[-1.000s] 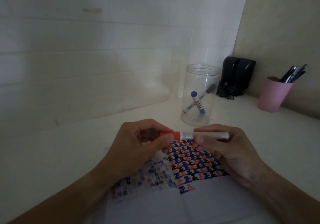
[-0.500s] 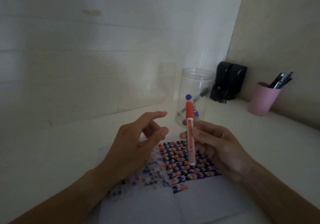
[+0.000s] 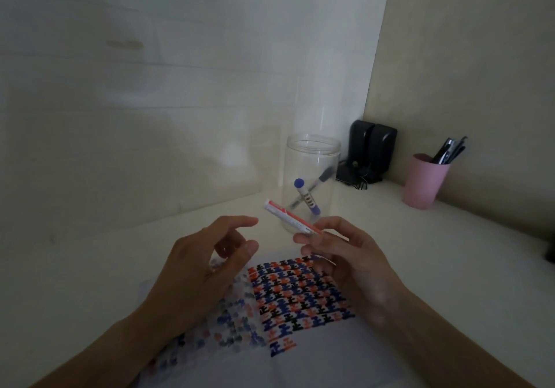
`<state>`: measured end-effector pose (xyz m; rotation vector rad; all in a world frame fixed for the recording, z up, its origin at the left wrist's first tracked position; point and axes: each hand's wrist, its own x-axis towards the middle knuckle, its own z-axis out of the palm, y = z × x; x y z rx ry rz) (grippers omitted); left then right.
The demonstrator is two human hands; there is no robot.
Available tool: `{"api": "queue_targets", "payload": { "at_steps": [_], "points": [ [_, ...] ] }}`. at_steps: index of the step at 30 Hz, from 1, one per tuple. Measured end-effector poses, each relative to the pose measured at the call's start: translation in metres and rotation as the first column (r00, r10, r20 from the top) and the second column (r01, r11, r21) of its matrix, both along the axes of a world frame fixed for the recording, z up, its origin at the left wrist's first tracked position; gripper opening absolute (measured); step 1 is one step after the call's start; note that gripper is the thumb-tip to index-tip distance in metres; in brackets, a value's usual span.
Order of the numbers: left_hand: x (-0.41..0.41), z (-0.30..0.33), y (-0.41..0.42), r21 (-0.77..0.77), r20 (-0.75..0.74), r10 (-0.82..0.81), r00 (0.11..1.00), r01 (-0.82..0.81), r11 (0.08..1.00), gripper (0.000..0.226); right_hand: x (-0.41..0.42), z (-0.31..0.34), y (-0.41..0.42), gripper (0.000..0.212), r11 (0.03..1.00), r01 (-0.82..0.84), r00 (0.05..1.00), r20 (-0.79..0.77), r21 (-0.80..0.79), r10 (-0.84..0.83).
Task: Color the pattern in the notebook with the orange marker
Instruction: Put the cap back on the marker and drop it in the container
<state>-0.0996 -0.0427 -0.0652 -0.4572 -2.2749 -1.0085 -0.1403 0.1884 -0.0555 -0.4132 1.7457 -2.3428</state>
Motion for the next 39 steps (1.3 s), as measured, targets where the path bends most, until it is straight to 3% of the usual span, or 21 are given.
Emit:
{"api": "queue_targets", "payload": {
  "at_steps": [6,10,14,16,19,23,30,35,39],
  "points": [
    [-0.004,-0.004,-0.002,-0.038,-0.028,0.026,0.999,-0.027,0.999,0.024,0.001,-0.001,0.0,0.025,0.999,0.053,0.998,-0.022,0.003,-0.053],
    [-0.004,-0.003,-0.007,-0.052,-0.039,0.031,0.999,-0.033,0.998,0.031,0.001,0.021,0.007,0.03,0.978,0.208,0.976,-0.059,-0.023,-0.209],
    [-0.007,-0.004,-0.01,-0.066,-0.05,0.063,0.997,-0.067,0.996,0.034,-0.008,0.068,0.013,0.038,0.931,0.352,0.913,-0.253,0.099,-0.319],
    [-0.007,-0.004,-0.011,-0.079,-0.042,0.079,0.996,-0.082,0.994,0.036,-0.023,0.093,0.015,0.038,0.862,0.474,0.843,-0.374,0.179,-0.386],
    [-0.005,-0.002,-0.013,-0.093,-0.033,0.089,0.996,-0.091,0.992,0.037,-0.047,0.127,0.012,0.041,0.712,0.677,0.665,-0.57,0.187,-0.482],
    [-0.004,0.0,-0.015,-0.093,-0.03,0.093,0.995,-0.095,0.991,0.037,-0.069,0.151,0.001,0.048,0.533,0.798,0.522,-0.765,0.282,-0.378],
    [-0.005,-0.002,-0.016,-0.133,-0.037,0.095,0.995,-0.099,0.986,0.036,-0.102,0.139,-0.013,0.027,0.263,0.763,0.62,-0.783,0.591,-0.041],
    [-0.005,-0.004,-0.016,-0.135,-0.045,0.092,0.995,-0.097,0.986,0.036,-0.107,0.135,-0.016,0.023,0.209,0.737,0.666,-0.744,0.643,-0.059],
    [-0.006,-0.006,-0.017,-0.139,-0.045,0.091,0.995,-0.097,0.986,0.029,-0.112,0.135,-0.014,0.032,0.234,0.718,0.692,-0.711,0.656,-0.128]
  ]
}}
